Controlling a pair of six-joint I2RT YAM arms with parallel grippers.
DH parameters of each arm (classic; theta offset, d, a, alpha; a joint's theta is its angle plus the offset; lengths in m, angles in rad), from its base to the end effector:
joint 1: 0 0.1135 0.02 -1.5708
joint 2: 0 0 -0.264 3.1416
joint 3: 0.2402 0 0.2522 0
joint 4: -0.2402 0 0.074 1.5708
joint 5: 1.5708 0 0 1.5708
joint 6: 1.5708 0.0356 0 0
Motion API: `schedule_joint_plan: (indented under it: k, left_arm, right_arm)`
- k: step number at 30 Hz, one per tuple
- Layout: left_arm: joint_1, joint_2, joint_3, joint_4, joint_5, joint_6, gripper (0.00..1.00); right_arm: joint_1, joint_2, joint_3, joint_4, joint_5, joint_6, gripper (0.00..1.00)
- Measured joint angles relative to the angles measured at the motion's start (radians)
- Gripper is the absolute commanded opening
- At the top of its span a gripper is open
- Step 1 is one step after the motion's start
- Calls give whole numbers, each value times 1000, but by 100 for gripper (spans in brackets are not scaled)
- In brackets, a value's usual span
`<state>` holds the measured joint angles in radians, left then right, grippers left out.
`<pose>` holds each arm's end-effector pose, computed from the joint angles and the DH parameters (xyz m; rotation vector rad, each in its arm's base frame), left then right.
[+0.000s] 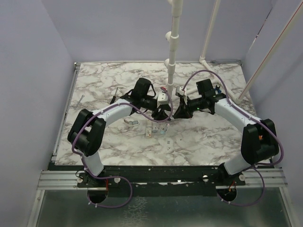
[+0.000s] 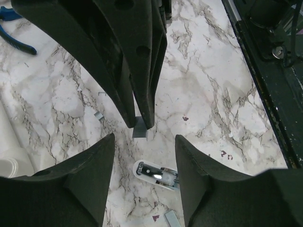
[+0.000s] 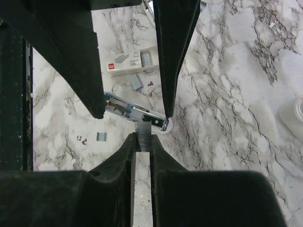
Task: Load the staples into the stapler
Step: Pick up the staple from the center of the board.
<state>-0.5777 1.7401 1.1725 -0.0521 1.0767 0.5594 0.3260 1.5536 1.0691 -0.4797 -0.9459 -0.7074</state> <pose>0.2989 -0.2323 0.2398 1.5481 1.3142 -1.1682 0.2884 0.1280 0.2386 -1.3980 1.7448 0.9782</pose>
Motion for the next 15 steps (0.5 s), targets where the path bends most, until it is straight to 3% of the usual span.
schedule_joint_plan:
  k: [15]
  left_arm:
    - [-25, 58, 32, -10, -23, 2, 44]
  right_arm:
    - [0, -17, 0, 1, -13, 2, 13]
